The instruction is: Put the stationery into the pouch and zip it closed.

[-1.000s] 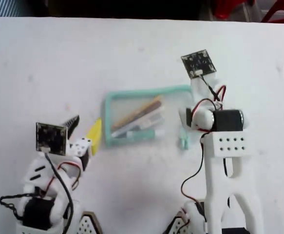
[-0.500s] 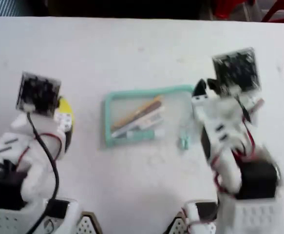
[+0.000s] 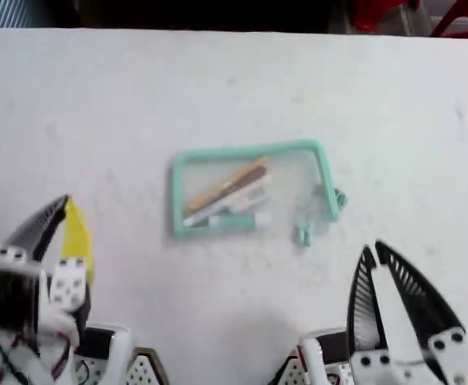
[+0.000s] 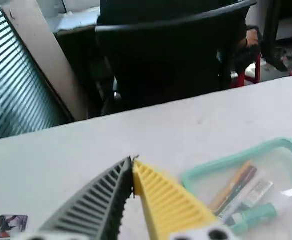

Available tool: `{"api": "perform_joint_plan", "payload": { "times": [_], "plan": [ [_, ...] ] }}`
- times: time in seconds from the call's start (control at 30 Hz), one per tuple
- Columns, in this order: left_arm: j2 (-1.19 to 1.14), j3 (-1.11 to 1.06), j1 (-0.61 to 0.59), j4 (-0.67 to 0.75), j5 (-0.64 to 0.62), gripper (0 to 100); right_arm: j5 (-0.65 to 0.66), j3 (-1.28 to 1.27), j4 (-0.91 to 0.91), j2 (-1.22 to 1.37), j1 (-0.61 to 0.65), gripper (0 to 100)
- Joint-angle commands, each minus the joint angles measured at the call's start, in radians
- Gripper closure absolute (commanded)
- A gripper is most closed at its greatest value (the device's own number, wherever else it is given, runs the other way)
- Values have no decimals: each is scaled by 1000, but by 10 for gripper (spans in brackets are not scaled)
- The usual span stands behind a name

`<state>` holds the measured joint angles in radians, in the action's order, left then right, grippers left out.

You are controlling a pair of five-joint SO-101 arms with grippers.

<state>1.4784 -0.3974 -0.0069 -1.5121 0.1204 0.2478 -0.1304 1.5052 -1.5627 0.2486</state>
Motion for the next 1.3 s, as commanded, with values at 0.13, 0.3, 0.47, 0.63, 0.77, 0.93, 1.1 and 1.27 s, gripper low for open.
{"api": "perform_joint_plan", "payload": {
  "times": [0.13, 0.3, 0.47, 0.63, 0.77, 0.93, 1.1, 1.27],
  "plan": [
    [358, -224, -7, 106, 149, 976, 0, -83, 71, -246, 10, 982],
    [346, -219, -7, 103, 149, 976, 0, -147, 85, -242, 12, 982],
    [346, -292, -7, 158, 150, 976, 0, -235, 1, -245, 13, 982],
    [346, -523, -7, 278, 150, 976, 0, -559, -143, -245, 13, 981],
    [346, -801, -8, 437, 150, 976, 0, -953, -344, -245, 13, 981],
    [346, -1082, -8, 608, 137, 976, 0, -1355, -598, -245, 13, 981],
    [346, -1191, -35, 718, -14, 972, -8, -1550, -713, -245, 13, 981],
    [344, -1298, -35, 717, 61, 919, -9, -1560, -633, -243, 12, 981]
  ]
}}
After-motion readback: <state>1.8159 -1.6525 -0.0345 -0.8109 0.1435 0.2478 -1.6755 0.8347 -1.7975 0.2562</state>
